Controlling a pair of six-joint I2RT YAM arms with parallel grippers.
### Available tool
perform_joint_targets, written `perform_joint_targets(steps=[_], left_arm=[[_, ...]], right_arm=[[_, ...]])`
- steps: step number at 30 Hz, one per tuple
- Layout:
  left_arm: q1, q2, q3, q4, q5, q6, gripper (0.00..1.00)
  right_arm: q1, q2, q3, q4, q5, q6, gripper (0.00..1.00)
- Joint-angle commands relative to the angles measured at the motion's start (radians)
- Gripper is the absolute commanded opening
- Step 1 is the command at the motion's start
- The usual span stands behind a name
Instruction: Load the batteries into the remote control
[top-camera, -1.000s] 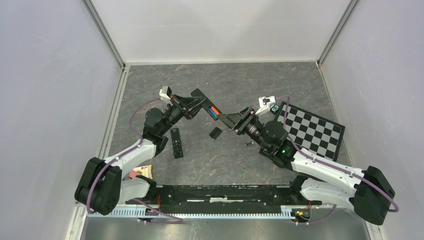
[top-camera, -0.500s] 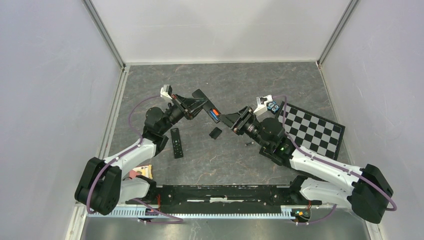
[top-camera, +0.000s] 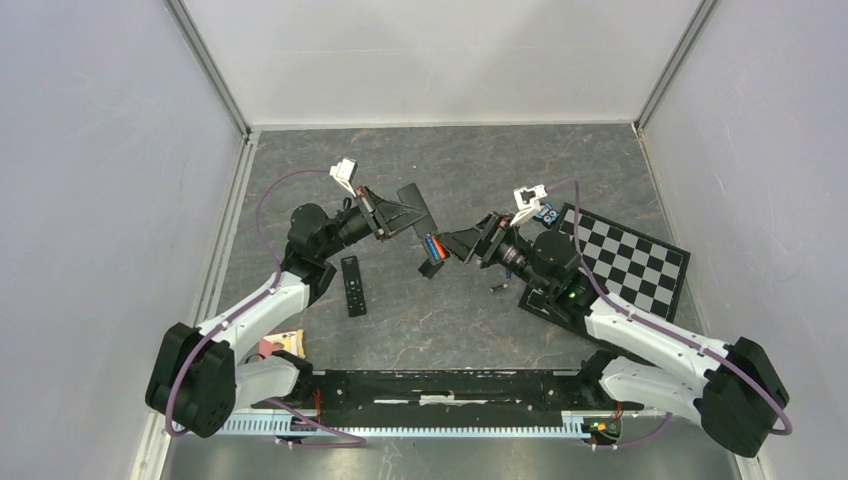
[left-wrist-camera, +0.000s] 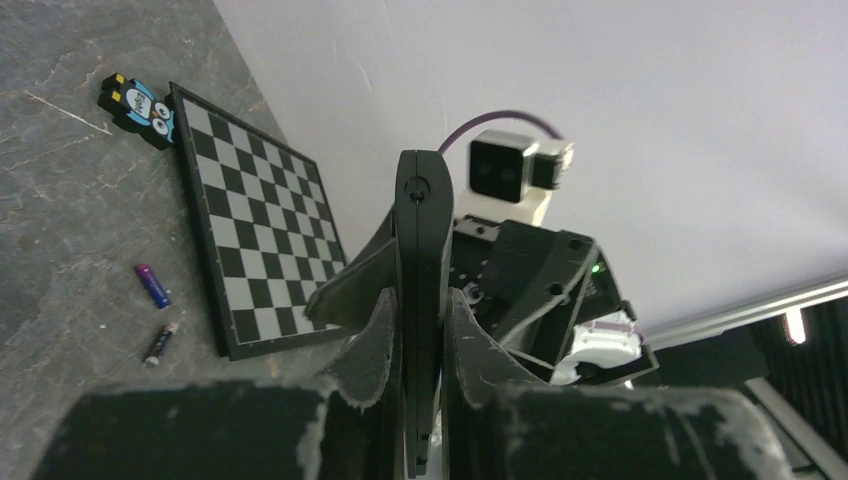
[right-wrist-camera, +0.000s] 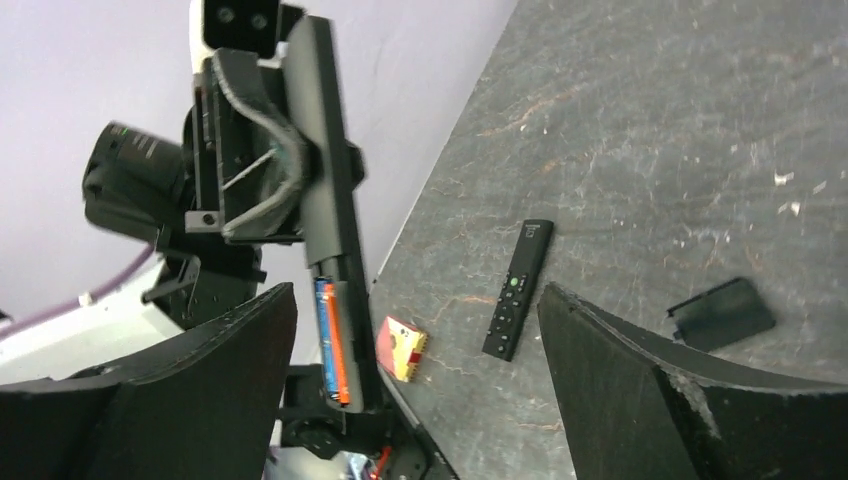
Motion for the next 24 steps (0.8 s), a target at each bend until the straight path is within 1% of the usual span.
perform_joint_targets(steps=[1, 4, 6, 9, 13, 14, 16, 17, 18, 19, 20, 21, 22, 24], left_arm=[[-0.004, -0.027, 0.051, -0.067, 0.100, 0.182, 0.02], [-0.002, -0.028, 0.060, -0.063, 0.129, 0.200, 0.02], [-0.002, -0.027, 0.067, -0.063, 0.138, 0.206, 0.02], [0.001, -0.027, 0.076, -0.072, 0.148, 0.212, 0.02], [0.001, -0.028, 0.082, -0.071, 0.158, 0.208, 0.02], [0.003, -0.028, 0.084, -0.070, 0.163, 0.208, 0.02], [0.004, -0.031, 0.087, -0.057, 0.178, 0.204, 0.02], [0.004, -0.029, 0.086, -0.046, 0.183, 0.199, 0.02], [0.003, -0.029, 0.086, -0.031, 0.193, 0.192, 0.02], [0.003, -0.028, 0.086, -0.018, 0.202, 0.188, 0.02], [0.004, -0.029, 0.088, -0.015, 0.204, 0.186, 0.02], [0.003, -0.030, 0.086, -0.017, 0.201, 0.189, 0.02], [0.005, -0.032, 0.086, -0.030, 0.195, 0.199, 0.02], [0.009, -0.038, 0.088, -0.086, 0.166, 0.228, 0.02]], right_arm=[[-0.018, -0.056, -0.001, 0.082, -0.149, -0.227, 0.92], [-0.022, -0.049, 0.026, 0.060, -0.247, -0.317, 0.86], [-0.022, -0.031, 0.059, -0.002, -0.283, -0.377, 0.81], [-0.022, -0.003, 0.092, -0.089, -0.295, -0.458, 0.73], [-0.022, 0.025, 0.101, -0.121, -0.270, -0.489, 0.55], [-0.021, 0.032, 0.101, -0.123, -0.256, -0.488, 0.48], [-0.022, 0.045, 0.099, -0.108, -0.248, -0.481, 0.37], [-0.022, 0.052, 0.098, -0.103, -0.245, -0.476, 0.34], [-0.023, 0.058, 0.100, -0.097, -0.246, -0.472, 0.32], [-0.022, 0.066, 0.100, -0.092, -0.254, -0.470, 0.32], [-0.022, 0.069, 0.103, -0.091, -0.258, -0.470, 0.34], [-0.022, 0.073, 0.105, -0.091, -0.262, -0.470, 0.39], [-0.022, 0.071, 0.103, -0.090, -0.264, -0.472, 0.49], [-0.023, 0.060, 0.103, -0.091, -0.266, -0.480, 0.65]])
